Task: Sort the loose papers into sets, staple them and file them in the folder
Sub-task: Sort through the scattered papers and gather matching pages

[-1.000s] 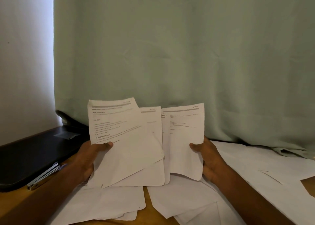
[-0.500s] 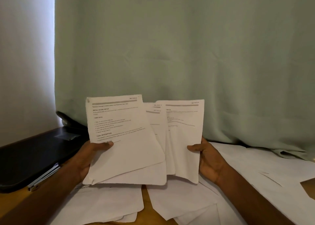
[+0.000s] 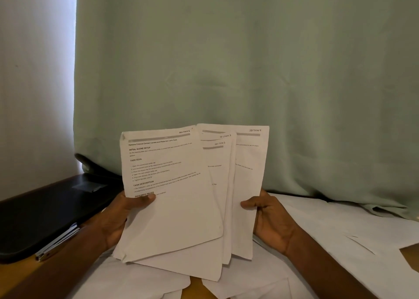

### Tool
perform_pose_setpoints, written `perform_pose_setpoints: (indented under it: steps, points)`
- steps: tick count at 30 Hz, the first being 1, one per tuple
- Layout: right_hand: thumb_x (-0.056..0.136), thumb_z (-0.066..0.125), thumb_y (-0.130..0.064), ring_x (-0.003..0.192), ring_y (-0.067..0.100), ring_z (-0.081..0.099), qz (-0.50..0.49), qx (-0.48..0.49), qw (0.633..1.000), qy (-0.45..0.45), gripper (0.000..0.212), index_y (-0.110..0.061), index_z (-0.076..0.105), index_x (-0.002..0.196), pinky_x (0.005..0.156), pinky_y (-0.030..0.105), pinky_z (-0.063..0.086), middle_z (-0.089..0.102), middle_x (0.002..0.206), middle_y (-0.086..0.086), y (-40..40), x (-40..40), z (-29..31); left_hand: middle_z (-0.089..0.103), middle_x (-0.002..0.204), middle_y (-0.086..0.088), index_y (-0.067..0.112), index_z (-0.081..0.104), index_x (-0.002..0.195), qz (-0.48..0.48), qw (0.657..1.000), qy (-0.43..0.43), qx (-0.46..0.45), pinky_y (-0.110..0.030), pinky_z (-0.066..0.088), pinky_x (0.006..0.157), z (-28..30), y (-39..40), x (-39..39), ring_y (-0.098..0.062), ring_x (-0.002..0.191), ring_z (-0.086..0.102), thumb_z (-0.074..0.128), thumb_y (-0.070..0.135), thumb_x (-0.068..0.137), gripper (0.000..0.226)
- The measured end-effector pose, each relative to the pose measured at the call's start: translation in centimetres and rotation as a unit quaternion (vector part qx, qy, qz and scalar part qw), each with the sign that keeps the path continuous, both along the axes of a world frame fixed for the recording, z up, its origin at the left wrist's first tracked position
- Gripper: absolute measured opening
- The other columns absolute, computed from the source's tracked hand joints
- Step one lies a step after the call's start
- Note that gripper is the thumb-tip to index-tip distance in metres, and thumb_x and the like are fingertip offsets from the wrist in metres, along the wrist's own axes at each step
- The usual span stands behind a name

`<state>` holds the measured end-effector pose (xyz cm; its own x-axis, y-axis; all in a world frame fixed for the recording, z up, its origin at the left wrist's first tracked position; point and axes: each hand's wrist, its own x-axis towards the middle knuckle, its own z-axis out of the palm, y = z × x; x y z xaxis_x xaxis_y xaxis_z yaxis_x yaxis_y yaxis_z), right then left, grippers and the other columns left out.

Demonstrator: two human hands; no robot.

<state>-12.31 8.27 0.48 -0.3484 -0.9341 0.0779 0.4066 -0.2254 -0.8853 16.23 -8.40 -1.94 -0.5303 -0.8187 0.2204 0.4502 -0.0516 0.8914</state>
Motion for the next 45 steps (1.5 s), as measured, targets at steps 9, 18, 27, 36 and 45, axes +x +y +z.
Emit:
perform_pose_setpoints:
  steps: [9,18,27,36,45]
  points:
    - [0.08,0.056,0.005,0.116,0.047,0.055,0.04,0.009,0.999,-0.005,0.056,0.001,0.061,0.136,0.112,0.068,0.035,0.059,0.136,0.032,-0.1,0.9,-0.4,0.068,0.131,-0.022,0.014,0.064,0.135,-0.02,1.0,0.008,-0.002,-0.056,0.059,0.09,-0.4,-0.4,-0.3,-0.043,0.113,0.069,0.066,-0.003,0.083,0.055]
    - [0.08,0.062,-0.014,0.101,0.038,0.067,0.061,0.0,0.998,-0.031,0.054,-0.001,0.066,0.132,0.093,0.051,0.054,0.069,0.123,0.023,-0.1,1.6,-0.6,0.067,0.134,-0.019,0.019,0.069,0.132,-0.031,0.999,0.0,-0.021,-0.056,0.054,0.099,-0.8,-0.7,-0.5,-0.043,0.12,0.066,0.083,0.007,0.069,0.065]
    - [0.098,0.061,-0.028,0.124,0.033,0.064,0.067,-0.051,0.993,0.085,0.045,-0.012,0.059,0.14,0.113,0.053,0.044,0.068,0.134,0.014,-0.5,2.9,-0.5,0.07,0.131,-0.016,0.012,0.066,0.133,0.008,0.997,-0.025,-0.079,-0.058,0.045,0.11,-0.4,-0.1,-1.1,-0.037,0.119,0.067,0.079,0.001,0.078,0.057]
    - [0.091,0.073,-0.04,0.105,0.023,0.074,-0.092,-0.098,0.982,0.134,0.038,-0.021,0.071,0.125,0.083,0.037,0.062,0.077,0.116,0.004,-0.1,1.5,1.4,0.066,0.14,-0.004,0.02,0.064,0.139,-0.083,0.97,-0.078,-0.214,-0.039,0.053,0.105,4.7,1.7,-5.4,-0.025,0.13,0.062,0.081,0.013,0.087,0.055]
    - [0.094,0.075,-0.026,0.101,0.014,0.075,-0.246,-0.161,0.926,0.236,0.013,-0.025,0.075,0.107,0.081,0.026,0.06,0.078,0.107,-0.006,0.2,1.0,1.1,0.069,0.134,-0.01,0.004,0.062,0.138,-0.002,0.985,0.016,-0.174,-0.037,0.056,0.101,3.5,1.9,-8.1,-0.028,0.123,0.066,0.071,0.009,0.094,0.045]
